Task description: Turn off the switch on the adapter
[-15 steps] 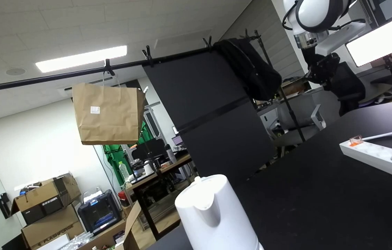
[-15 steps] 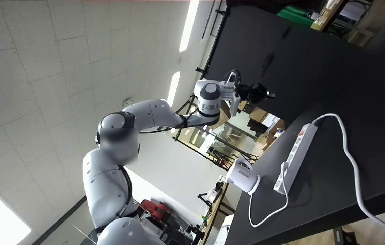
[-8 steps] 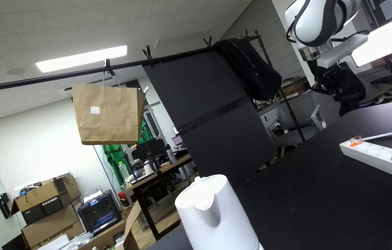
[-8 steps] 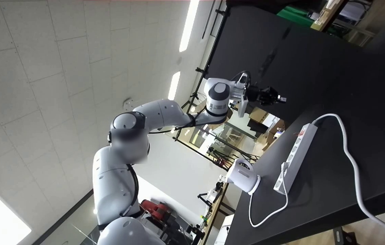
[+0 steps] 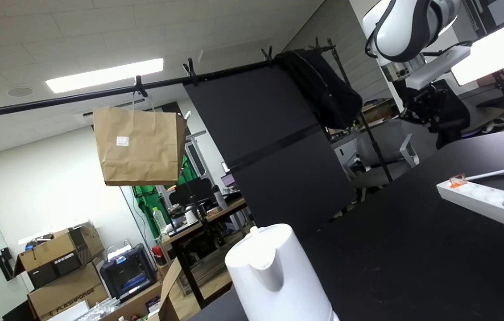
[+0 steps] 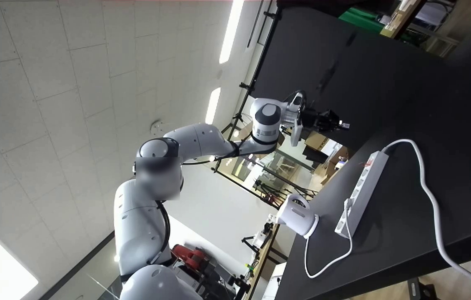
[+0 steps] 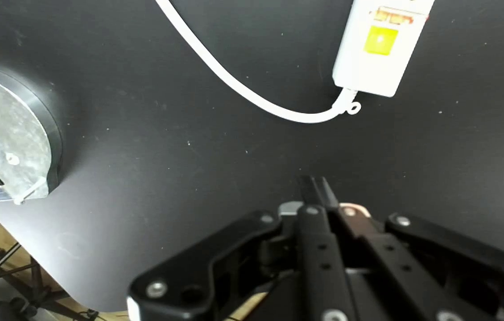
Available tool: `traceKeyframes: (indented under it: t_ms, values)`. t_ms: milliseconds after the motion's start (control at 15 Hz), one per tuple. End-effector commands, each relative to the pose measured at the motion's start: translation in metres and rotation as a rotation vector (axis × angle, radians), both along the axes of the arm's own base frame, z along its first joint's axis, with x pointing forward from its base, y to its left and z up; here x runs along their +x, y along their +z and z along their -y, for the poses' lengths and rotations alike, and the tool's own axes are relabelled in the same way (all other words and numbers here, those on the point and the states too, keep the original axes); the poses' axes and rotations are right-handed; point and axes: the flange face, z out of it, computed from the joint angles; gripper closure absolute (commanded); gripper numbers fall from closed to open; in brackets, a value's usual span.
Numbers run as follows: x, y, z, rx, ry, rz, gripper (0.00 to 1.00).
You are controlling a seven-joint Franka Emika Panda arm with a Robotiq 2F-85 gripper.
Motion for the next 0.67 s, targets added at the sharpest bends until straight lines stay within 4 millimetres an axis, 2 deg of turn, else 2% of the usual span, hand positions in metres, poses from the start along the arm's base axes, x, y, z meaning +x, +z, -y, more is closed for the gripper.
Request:
traceKeyframes:
  t_ms: [0,600]
  values:
    - [0.0,0.0,0.001,0.0,0.0,-0.001,1.0]
    - [-0.002,-0.039,-0.015,0.005,-0.042,-0.026,1.0]
